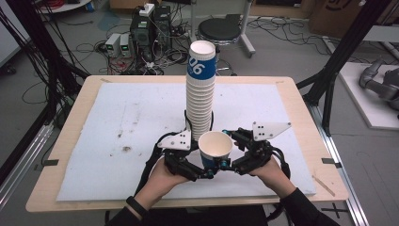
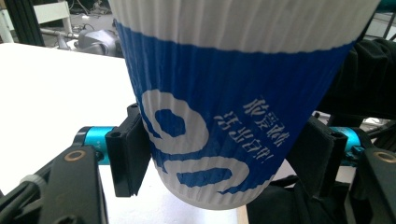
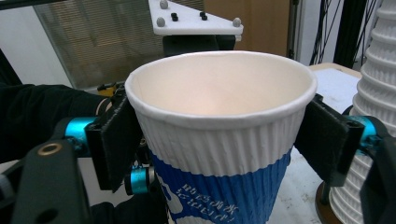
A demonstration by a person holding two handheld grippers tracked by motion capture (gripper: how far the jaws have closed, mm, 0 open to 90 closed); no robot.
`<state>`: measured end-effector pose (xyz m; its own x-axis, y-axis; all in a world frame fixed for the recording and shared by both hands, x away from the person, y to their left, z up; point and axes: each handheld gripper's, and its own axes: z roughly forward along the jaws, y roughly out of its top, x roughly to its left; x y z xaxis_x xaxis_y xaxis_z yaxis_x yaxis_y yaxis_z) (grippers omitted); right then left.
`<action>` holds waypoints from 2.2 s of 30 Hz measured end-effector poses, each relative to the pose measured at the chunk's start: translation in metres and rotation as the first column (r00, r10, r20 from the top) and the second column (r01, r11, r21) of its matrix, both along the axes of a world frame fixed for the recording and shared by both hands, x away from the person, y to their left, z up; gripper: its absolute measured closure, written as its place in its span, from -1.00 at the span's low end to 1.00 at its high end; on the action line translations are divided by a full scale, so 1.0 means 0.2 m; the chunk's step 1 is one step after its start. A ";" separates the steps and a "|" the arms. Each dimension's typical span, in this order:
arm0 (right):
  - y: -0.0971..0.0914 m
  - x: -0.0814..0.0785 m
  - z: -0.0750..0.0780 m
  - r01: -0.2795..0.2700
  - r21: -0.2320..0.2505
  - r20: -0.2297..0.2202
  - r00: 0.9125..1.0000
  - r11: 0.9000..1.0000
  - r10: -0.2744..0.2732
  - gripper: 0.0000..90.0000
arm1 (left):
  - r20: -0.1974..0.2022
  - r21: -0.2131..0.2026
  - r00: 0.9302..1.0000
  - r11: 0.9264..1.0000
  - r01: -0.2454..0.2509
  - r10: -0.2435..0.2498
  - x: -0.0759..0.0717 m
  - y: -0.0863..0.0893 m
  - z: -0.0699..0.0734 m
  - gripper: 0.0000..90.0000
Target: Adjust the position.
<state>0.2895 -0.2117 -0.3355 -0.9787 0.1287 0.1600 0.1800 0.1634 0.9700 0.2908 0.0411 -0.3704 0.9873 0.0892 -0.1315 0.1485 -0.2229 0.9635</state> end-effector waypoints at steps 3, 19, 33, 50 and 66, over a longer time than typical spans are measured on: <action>0.00 0.01 0.00 -0.002 0.015 -0.013 1.000 1.000 0.002 -0.49 | -0.012 -0.013 1.000 1.000 -0.011 0.011 0.00 0.00 0.01 -0.43; 0.01 0.00 -0.02 -0.003 0.019 -0.007 1.000 1.000 0.003 -0.46 | -0.008 -0.075 0.999 0.996 -0.039 0.038 -0.02 -0.01 0.05 -0.41; 0.00 0.00 -0.02 -0.006 0.017 -0.026 1.000 1.000 0.006 -0.58 | -0.013 -0.093 0.999 0.995 -0.043 0.042 -0.01 0.02 0.06 -0.42; 0.00 -0.01 -0.01 -0.006 0.049 -0.022 1.000 0.999 0.007 -0.52 | -0.017 -0.082 1.000 0.996 -0.020 0.019 -0.02 -0.01 0.05 -0.45; 0.02 -0.01 -0.03 -0.018 0.056 -0.024 1.000 0.998 0.019 -0.51 | -0.014 -0.098 1.000 0.995 -0.013 0.012 -0.02 0.01 0.07 -0.42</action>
